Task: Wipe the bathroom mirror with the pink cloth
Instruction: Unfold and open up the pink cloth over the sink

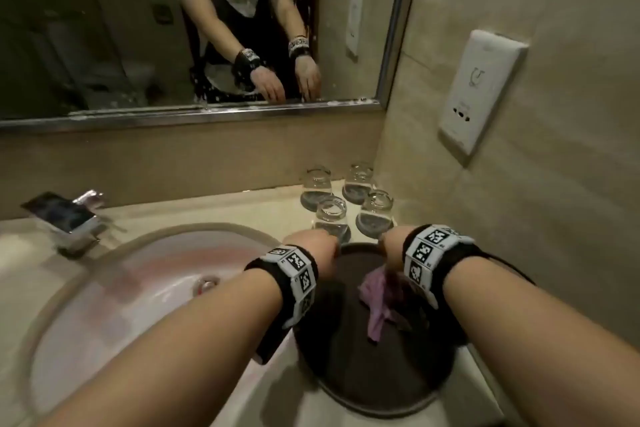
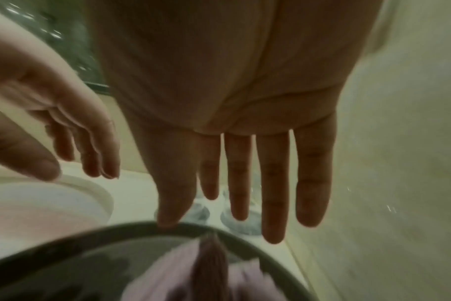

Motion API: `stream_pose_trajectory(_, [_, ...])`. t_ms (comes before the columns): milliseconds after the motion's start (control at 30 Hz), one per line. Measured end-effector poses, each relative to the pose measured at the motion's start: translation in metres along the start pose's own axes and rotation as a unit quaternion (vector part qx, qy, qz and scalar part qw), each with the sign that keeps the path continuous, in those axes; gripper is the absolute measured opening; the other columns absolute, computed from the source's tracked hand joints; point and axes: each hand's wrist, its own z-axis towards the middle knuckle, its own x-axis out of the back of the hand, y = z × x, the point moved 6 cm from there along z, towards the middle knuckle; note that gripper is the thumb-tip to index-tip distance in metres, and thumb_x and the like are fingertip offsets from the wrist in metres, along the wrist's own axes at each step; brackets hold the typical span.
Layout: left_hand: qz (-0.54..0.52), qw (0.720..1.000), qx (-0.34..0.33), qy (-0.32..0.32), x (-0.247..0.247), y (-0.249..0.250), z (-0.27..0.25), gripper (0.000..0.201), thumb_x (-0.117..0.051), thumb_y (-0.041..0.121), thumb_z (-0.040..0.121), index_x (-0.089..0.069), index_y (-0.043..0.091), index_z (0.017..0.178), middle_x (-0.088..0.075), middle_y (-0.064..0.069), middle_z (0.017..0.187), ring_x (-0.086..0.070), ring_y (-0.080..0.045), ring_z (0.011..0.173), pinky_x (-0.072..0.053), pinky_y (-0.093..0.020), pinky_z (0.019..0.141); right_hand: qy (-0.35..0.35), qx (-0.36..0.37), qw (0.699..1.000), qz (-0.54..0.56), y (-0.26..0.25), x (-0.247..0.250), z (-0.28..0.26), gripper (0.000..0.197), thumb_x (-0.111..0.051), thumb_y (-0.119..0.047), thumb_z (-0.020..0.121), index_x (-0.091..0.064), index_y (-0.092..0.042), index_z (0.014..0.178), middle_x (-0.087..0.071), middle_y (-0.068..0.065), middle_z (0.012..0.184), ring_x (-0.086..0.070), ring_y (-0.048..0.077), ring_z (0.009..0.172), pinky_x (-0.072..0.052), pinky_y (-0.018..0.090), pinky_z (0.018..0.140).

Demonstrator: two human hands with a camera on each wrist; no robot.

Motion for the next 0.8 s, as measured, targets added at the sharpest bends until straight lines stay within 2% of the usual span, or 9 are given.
stream_pose_trajectory(100, [-0.011,0.999,0.007,-0.031,-0.024,0.013,0.009,0.039,-0.055,0.034,0.088,-0.058,0.018,0.123,-0.059,-0.009,0.125,-0.057,-0.028,0.116,-0.049,-0.036,0.096,-0.071,0.006,0.997,0.017,0.008,-0.03,-0.004,0.073,-0.077,-0.044,0.056,-0.051,-0.028,0.123,-0.062,0.001,0.123,-0.063,0.027,0.105,-0.052,0.041,0.091])
stream_pose_trajectory(200, [-0.017,0.999,-0.01,-0.045,-0.044,0.032,0.015,0.042,-0.053,0.041,0.088,-0.058,0.019,0.124,-0.058,-0.009,0.125,-0.056,-0.028,0.116,-0.049,-0.037,0.095,-0.075,-0.006,0.988,0.138,0.009,-0.04,-0.022,0.05,-0.061,-0.031,0.084,-0.051,-0.015,0.13,-0.058,0.008,0.13,-0.057,0.024,0.116,-0.045,0.028,0.096])
stream_pose_trajectory(267, [-0.017,0.998,-0.009,-0.058,-0.054,0.038,0.018,0.044,-0.054,0.045,0.086,-0.059,0.02,0.122,-0.059,-0.009,0.122,-0.058,-0.029,0.113,-0.05,-0.039,0.093,-0.038,-0.014,0.978,0.205,0.01,-0.042,-0.03,0.041,-0.058,-0.026,0.087,-0.055,-0.013,0.125,-0.06,0.01,0.125,-0.057,0.025,0.115,-0.043,0.027,0.094])
stream_pose_trajectory(333, [-0.038,0.997,0.013,-0.068,-0.065,0.037,0.02,0.047,-0.057,0.05,0.083,-0.06,0.018,0.117,-0.062,-0.009,0.118,-0.06,-0.029,0.108,-0.05,-0.038,0.089,0.003,-0.013,0.964,0.266,0.011,-0.045,-0.031,0.031,-0.062,-0.024,0.083,-0.062,-0.015,0.113,-0.065,0.007,0.114,-0.06,0.024,0.107,-0.045,0.027,0.089])
stream_pose_trajectory(400, [-0.081,0.994,0.042,-0.057,-0.067,0.035,0.02,0.046,-0.059,0.049,0.082,-0.06,0.017,0.115,-0.062,-0.009,0.116,-0.06,-0.028,0.108,-0.049,-0.036,0.088,0.04,-0.019,0.942,0.332,0.009,-0.045,-0.031,0.003,-0.067,-0.022,0.081,-0.067,-0.023,0.084,-0.067,0.004,0.095,-0.062,0.021,0.095,-0.046,0.027,0.085])
stream_pose_trajectory(500, [-0.184,0.979,0.083,0.013,-0.059,0.026,0.015,0.032,-0.06,0.036,0.084,-0.063,0.021,0.112,-0.067,-0.005,0.113,-0.061,-0.025,0.106,-0.049,-0.033,0.089,0.122,0.005,0.895,0.429,0.008,-0.033,-0.031,0.025,-0.07,-0.02,0.078,-0.059,-0.031,0.059,-0.063,-0.003,0.074,-0.06,0.018,0.08,-0.047,0.029,0.078])
stream_pose_trajectory(567, [-0.244,0.961,0.107,0.07,-0.048,0.019,0.005,0.024,-0.059,0.029,0.085,-0.067,0.026,0.107,-0.071,-0.001,0.109,-0.063,-0.021,0.103,-0.049,-0.028,0.086,0.124,0.039,0.884,0.449,0.005,-0.022,-0.036,0.01,-0.066,-0.016,0.082,-0.07,-0.025,0.078,-0.064,-0.005,0.076,-0.059,0.014,0.081,-0.045,0.025,0.077])
stream_pose_trajectory(700, [-0.295,0.937,0.118,0.143,-0.019,0.003,-0.022,0.023,-0.058,0.022,0.086,-0.071,0.027,0.103,-0.073,0.0,0.106,-0.065,-0.021,0.101,-0.052,-0.031,0.087,0.14,0.128,0.876,0.444,-0.01,0.017,-0.058,0.02,-0.06,-0.01,0.087,-0.071,-0.017,0.101,-0.069,-0.006,0.091,-0.06,0.008,0.088,-0.042,0.02,0.082])
stream_pose_trajectory(800, [-0.314,0.928,0.105,0.17,0.002,-0.009,-0.043,0.022,-0.058,0.017,0.089,-0.072,0.022,0.105,-0.072,-0.001,0.107,-0.065,-0.02,0.101,-0.05,-0.034,0.093,0.154,0.158,0.884,0.412,-0.022,0.041,-0.08,0.024,-0.057,-0.011,0.089,-0.07,-0.02,0.109,-0.061,-0.016,0.085,-0.055,-0.001,0.076,-0.037,0.01,0.066])
